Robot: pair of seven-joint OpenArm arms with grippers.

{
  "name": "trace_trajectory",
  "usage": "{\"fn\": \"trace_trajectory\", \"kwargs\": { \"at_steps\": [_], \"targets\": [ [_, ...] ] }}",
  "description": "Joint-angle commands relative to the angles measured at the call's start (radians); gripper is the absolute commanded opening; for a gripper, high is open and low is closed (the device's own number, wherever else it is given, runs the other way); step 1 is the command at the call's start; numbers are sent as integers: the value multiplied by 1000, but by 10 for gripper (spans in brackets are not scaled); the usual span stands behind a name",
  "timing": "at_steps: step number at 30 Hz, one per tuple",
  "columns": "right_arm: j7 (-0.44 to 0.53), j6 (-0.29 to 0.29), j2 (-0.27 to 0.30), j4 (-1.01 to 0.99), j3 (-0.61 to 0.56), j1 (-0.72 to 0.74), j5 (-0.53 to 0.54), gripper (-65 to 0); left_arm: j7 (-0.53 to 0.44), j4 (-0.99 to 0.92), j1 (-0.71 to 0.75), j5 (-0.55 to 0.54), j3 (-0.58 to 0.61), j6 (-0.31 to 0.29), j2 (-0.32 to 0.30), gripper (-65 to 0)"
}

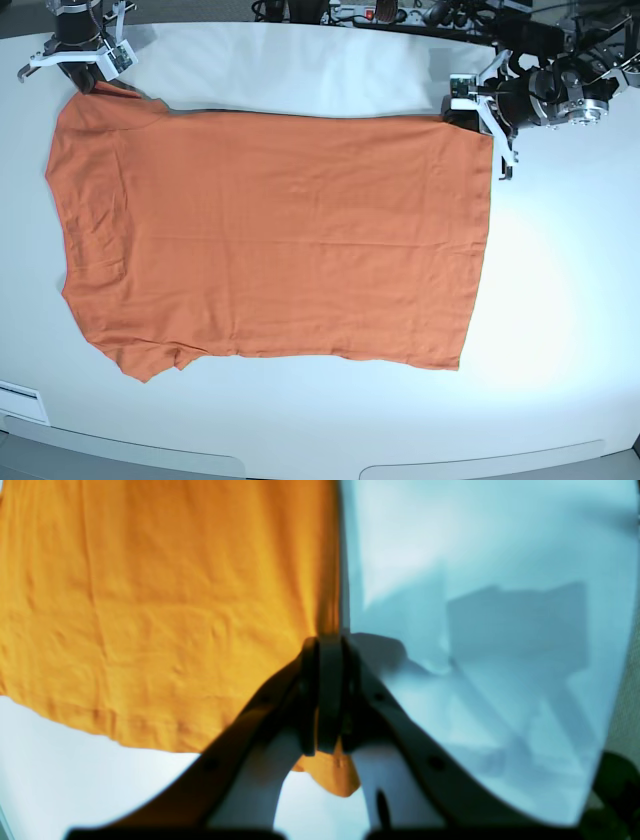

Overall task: Fold the T-shirt properly
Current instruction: 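Pull the grasped shoulder corners away from the hem to straighten the shirt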

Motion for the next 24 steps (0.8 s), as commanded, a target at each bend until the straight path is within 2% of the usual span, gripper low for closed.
{"fn": "trace_trajectory", "kwargs": {
  "at_steps": [1,7,9,16,22,24],
  "targets": [
    [2,-11,8,20,6,-32,-5,-650,-4,27,8,-3,-10,16,-32,-650],
    [-3,-14,8,26,6,-117,-5,-650,51,87,96,-3,-10,39,-69,-650],
    [-9,-14,8,31,6,-145,-5,-650,57,93,123,15,-10,57,-69,-650],
    [-36,-14,7,39,6,-222,-6,-650,110,139,219,50,-10,56,-69,-650],
    [-47,-14,7,39,6,-252,-5,-650,156,219,314,157,-10,64,-101,-650],
    [-50,-14,8,39,6,-252,-6,-650,190,253,354,181,-10,90,-117,-650]
  ]
}}
